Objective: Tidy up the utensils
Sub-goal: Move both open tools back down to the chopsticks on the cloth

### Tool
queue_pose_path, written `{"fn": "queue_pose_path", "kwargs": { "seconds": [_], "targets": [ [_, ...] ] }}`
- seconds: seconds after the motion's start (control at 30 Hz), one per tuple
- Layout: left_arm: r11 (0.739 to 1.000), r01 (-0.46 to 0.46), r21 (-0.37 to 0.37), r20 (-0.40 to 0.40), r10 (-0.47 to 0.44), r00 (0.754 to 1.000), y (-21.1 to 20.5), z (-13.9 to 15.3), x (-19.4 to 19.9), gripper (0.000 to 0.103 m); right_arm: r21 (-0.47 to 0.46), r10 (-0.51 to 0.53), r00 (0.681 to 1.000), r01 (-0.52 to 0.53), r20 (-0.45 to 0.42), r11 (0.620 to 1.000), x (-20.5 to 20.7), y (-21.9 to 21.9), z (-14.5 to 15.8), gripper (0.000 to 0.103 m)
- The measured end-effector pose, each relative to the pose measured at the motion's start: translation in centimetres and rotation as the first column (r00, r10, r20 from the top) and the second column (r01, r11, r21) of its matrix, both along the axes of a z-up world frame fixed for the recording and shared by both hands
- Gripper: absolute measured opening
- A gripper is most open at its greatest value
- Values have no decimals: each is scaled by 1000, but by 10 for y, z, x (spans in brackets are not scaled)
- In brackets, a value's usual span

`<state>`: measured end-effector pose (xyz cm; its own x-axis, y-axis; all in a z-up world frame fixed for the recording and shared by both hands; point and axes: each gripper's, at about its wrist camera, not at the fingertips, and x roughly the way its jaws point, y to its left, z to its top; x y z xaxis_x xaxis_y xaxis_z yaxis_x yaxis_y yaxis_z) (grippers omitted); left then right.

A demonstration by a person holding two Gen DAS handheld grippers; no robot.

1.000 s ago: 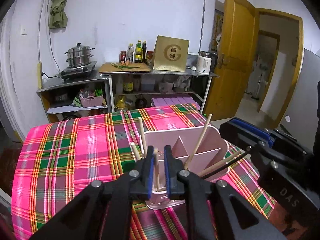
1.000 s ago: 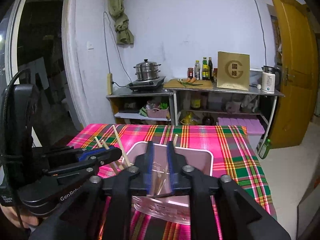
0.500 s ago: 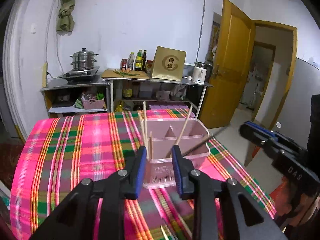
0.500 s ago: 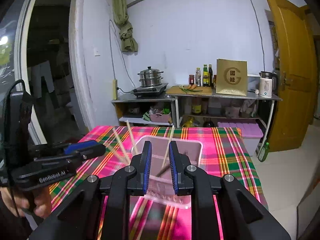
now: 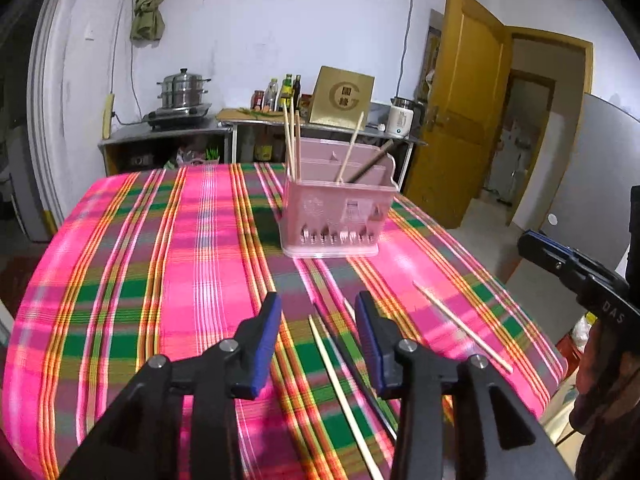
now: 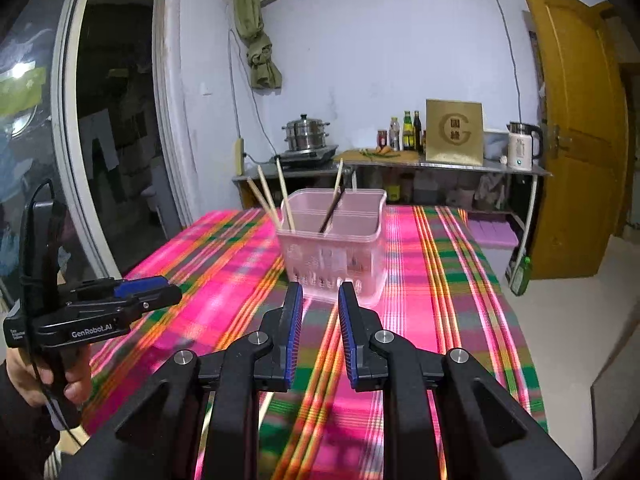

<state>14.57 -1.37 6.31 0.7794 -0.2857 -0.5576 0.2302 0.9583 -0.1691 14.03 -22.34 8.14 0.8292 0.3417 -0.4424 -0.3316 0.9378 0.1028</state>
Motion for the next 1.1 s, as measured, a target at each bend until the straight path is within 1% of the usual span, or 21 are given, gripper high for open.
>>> {"fn": "queue_pose_path", "kwargs": {
  "seconds": [0.1, 0.27, 0.53, 0.77, 1.1],
  "targets": [
    [1000, -9, -15, -17, 9, 1000, 2, -8, -13, 40, 7, 3, 1000, -3, -22, 1000, -12, -6, -9, 23],
    [1000, -11, -18, -43, 10, 999, 0, -18, -27, 40, 11, -2, 998, 2, -62, 1000, -25, -12, -26, 23],
    [1000, -4, -14, -87, 2, 996, -6, -34, -28, 40, 15, -25, 994, 26, -107, 1000, -27, -21, -41, 23],
    [1000, 1, -16, -124, -3, 992, -12, -45, -16, 40, 5, -20, 991, 21, -134, 1000, -17, -14, -47, 23],
    [1000, -10, -4, -197, 9, 980, -18, -61, 22, 40, 1, -3, 984, 3, -180, 1000, 3, -2, -57, 23]
  ]
}}
